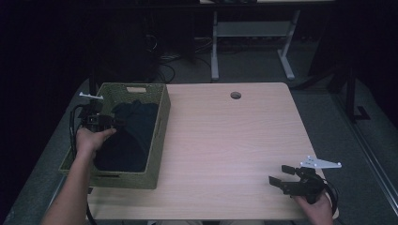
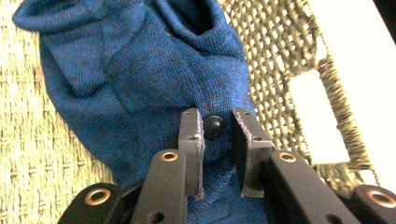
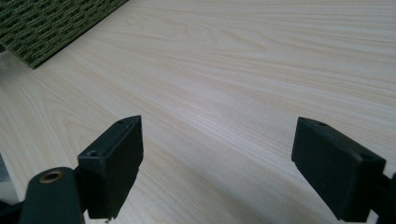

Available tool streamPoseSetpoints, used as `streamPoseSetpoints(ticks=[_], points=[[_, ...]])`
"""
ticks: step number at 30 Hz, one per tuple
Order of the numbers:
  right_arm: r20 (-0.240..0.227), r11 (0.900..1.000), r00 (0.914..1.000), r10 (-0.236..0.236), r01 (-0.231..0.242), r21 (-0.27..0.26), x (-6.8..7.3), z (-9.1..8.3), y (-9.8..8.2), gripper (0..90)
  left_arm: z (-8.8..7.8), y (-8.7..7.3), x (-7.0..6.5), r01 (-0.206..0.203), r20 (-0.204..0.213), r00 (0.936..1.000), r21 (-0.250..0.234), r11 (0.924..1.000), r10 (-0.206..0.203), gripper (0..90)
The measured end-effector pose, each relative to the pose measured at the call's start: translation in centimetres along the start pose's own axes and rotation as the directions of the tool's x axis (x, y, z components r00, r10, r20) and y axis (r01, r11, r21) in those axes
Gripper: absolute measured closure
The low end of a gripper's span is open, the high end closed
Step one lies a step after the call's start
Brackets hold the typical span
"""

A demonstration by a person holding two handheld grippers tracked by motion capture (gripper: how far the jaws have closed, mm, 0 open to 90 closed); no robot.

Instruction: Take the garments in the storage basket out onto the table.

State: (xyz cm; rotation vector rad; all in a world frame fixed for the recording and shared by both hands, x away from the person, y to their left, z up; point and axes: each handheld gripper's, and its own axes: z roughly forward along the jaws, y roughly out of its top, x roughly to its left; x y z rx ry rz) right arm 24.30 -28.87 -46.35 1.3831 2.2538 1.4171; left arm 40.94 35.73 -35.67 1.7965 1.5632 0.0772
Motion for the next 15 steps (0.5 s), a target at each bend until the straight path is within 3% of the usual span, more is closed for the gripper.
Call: streamPoseSetpoints(ticks=[15], points=[[0.001,1.000,1.0000,-0.002,0.002,0.000,0.0,0.0,0.0,16.3,-2.0,0.0,0.0,0.038,0.092,0.9954,-0.099,0.9944,-0.029,75.1]])
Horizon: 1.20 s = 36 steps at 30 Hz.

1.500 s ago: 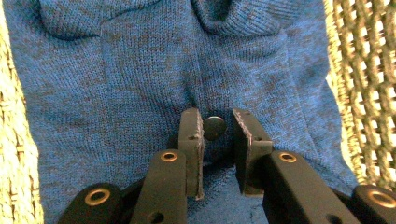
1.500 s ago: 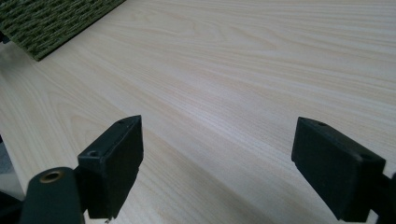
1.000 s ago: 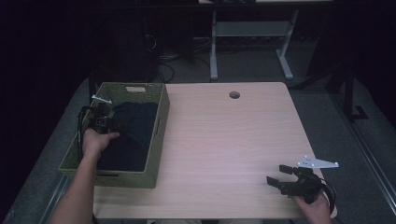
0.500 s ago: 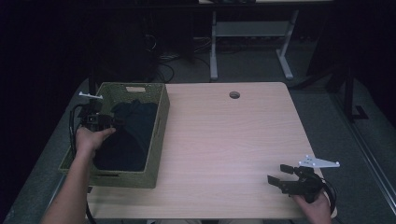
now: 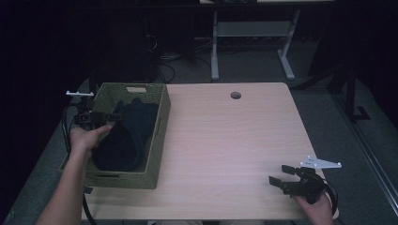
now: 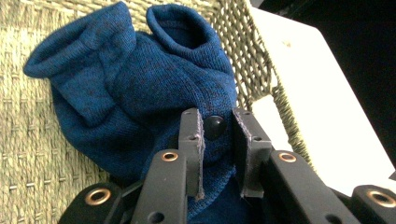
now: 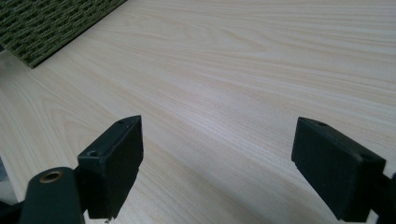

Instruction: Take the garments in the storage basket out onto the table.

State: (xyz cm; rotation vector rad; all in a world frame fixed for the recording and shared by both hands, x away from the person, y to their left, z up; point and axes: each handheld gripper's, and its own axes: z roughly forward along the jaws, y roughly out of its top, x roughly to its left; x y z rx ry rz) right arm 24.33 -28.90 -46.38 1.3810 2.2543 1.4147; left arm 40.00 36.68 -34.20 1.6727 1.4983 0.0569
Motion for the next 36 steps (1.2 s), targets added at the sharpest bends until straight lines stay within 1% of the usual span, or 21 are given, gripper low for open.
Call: streamPoseSetpoints(ticks=[2,4,5,9,10,11,13,15,19,23,26,27,30,31,36], points=[[0.000,1.000,1.0000,-0.001,0.001,-0.001,0.0,0.0,0.0,16.3,-0.2,0.1,-0.1,0.003,0.008,1.0000,-0.013,0.9999,-0.003,75.1],[0.000,1.000,1.0000,-0.001,0.001,-0.001,0.0,0.0,0.0,16.3,-0.6,0.2,-0.2,-0.003,0.013,0.9999,-0.025,0.9997,0.004,75.1],[0.000,1.000,1.0000,0.000,0.000,-0.001,0.0,-0.1,0.0,16.3,-0.7,0.3,-0.2,0.003,0.019,0.9998,-0.035,0.9994,-0.003,75.1],[0.000,1.000,1.0000,0.000,0.000,0.000,0.0,-0.1,0.0,16.3,-1.3,0.5,-0.4,0.003,0.036,0.9993,-0.062,0.9981,-0.001,75.1],[0.000,1.000,1.0000,-0.001,0.001,-0.001,0.0,-0.1,0.0,16.3,-1.5,0.6,-0.5,0.006,0.046,0.9990,-0.070,0.9975,-0.002,75.1],[0.000,1.000,1.0000,-0.001,0.001,-0.004,0.0,-0.1,0.0,16.3,-1.9,0.7,-0.5,0.009,0.058,0.9983,-0.090,0.9959,-0.004,75.1],[0.001,1.000,1.0000,0.000,0.000,-0.004,0.0,-0.1,0.0,16.3,-2.1,0.8,-0.6,0.011,0.066,0.9978,-0.098,0.9951,-0.005,75.1],[0.002,1.000,1.0000,-0.003,0.003,-0.003,0.0,-0.1,0.0,16.3,-2.6,1.1,-0.6,0.021,0.087,0.9962,-0.127,0.9916,-0.010,75.1],[0.001,1.000,1.0000,-0.003,0.003,-0.004,0.0,-0.1,0.0,16.3,-3.1,1.3,-0.8,0.022,0.094,0.9956,-0.146,0.9891,-0.008,75.1],[0.002,1.000,1.0000,-0.002,0.002,-0.004,0.0,-0.1,0.0,16.3,-3.8,1.5,-1.1,0.028,0.115,0.9933,-0.179,0.9834,-0.008,75.1],[0.002,1.000,1.0000,-0.002,0.002,-0.002,0.0,-0.1,0.0,16.3,-4.4,1.7,-1.3,0.026,0.125,0.9921,-0.200,0.9795,0.000,75.1],[0.001,1.000,1.0000,-0.001,0.001,-0.003,0.0,-0.1,0.0,16.3,-4.5,1.8,-1.4,0.031,0.136,0.9907,-0.207,0.9779,-0.002,75.1],[0.001,1.000,1.0000,-0.001,0.001,-0.002,0.0,-0.1,0.0,16.3,-5.2,2.1,-1.8,0.025,0.155,0.9878,-0.226,0.9738,0.011,75.1],[0.001,1.000,1.0000,-0.001,0.001,-0.002,0.0,-0.1,0.0,16.3,-5.2,2.1,-1.8,0.025,0.155,0.9878,-0.226,0.9738,0.011,75.1],[0.001,1.000,1.0000,-0.001,0.001,-0.003,0.0,-0.1,0.0,16.3,-5.9,2.4,-2.6,0.019,0.180,0.9832,-0.257,0.9663,0.029,75.1]])
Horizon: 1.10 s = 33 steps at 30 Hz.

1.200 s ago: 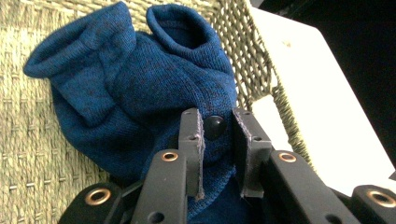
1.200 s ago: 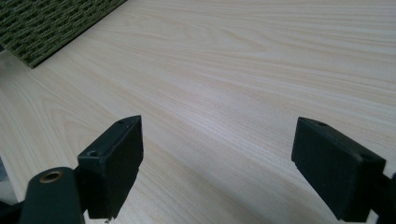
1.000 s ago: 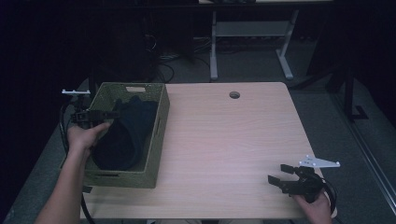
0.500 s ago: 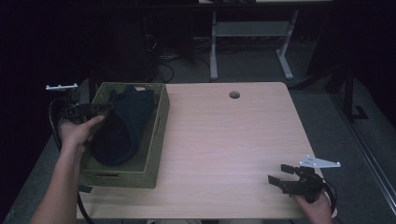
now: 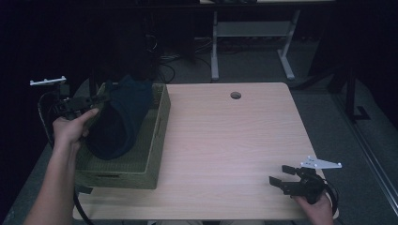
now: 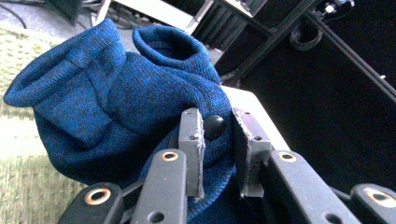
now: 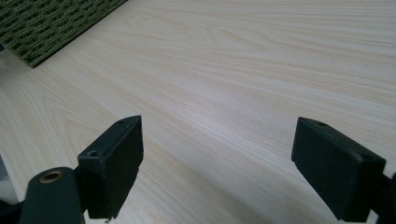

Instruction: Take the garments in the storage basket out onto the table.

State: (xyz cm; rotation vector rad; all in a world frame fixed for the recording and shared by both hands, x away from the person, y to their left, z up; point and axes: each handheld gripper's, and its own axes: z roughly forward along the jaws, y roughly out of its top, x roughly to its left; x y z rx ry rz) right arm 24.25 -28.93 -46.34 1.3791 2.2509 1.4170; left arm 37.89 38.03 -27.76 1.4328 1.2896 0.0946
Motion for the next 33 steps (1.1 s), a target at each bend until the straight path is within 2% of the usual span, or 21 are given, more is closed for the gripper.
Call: streamPoseSetpoints(ticks=[5,13,20,25,33], points=[[0.001,1.000,1.0000,-0.003,0.003,-0.002,0.0,-0.1,0.0,16.3,-0.1,0.4,-1.2,-0.024,0.017,0.9996,-0.010,0.9997,0.024,75.1],[-0.003,1.000,1.0000,-0.002,0.002,-0.004,0.0,-0.2,0.0,16.3,-0.1,0.7,-2.5,-0.035,0.053,0.9979,-0.020,0.9992,0.036,75.1],[-0.003,1.000,1.0000,-0.004,0.004,-0.005,0.1,-0.2,0.0,16.3,0.2,1.2,-4.4,-0.066,0.095,0.9932,-0.025,0.9975,0.068,75.1],[-0.004,1.000,1.0000,-0.003,0.003,-0.006,0.1,-0.2,0.0,16.3,1.1,1.2,-5.9,-0.091,0.123,0.9881,-0.014,0.9957,0.092,75.1],[-0.007,1.000,1.0000,-0.007,0.007,-0.006,0.1,-0.3,0.0,16.3,3.1,0.5,-7.3,-0.104,0.166,0.9811,0.016,0.9945,0.100,75.1]])
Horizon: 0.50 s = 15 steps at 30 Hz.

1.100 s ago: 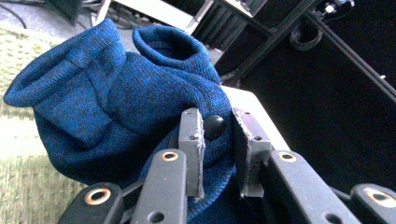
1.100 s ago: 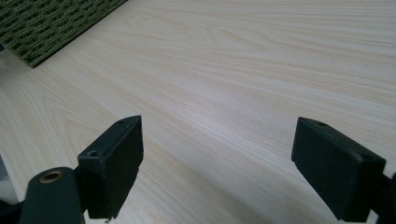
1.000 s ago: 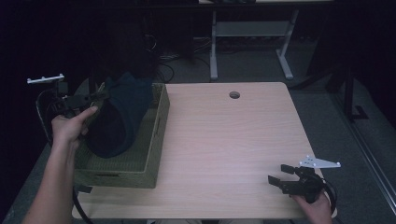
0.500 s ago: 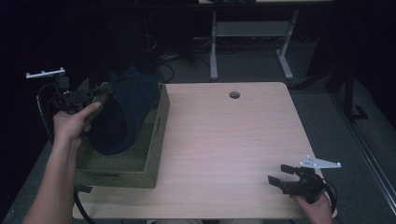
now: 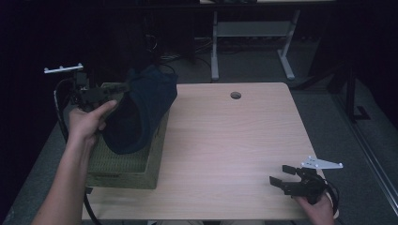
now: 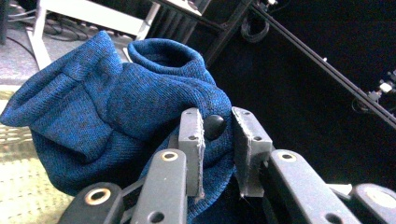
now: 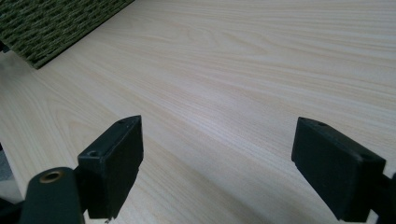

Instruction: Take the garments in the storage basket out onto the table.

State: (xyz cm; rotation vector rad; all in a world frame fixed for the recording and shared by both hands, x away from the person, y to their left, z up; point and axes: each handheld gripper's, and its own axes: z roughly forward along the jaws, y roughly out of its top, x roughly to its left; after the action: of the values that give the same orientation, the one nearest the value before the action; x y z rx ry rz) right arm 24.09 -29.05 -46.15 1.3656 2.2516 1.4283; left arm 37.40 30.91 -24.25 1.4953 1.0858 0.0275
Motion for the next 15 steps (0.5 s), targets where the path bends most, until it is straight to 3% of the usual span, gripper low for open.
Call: streamPoseSetpoints(ticks=[15], points=[[-0.005,1.000,1.0000,-0.003,0.002,-0.008,0.0,-0.2,0.0,16.3,4.3,-0.7,-2.7,-0.036,0.086,0.9958,0.052,0.9980,0.032,75.1]])
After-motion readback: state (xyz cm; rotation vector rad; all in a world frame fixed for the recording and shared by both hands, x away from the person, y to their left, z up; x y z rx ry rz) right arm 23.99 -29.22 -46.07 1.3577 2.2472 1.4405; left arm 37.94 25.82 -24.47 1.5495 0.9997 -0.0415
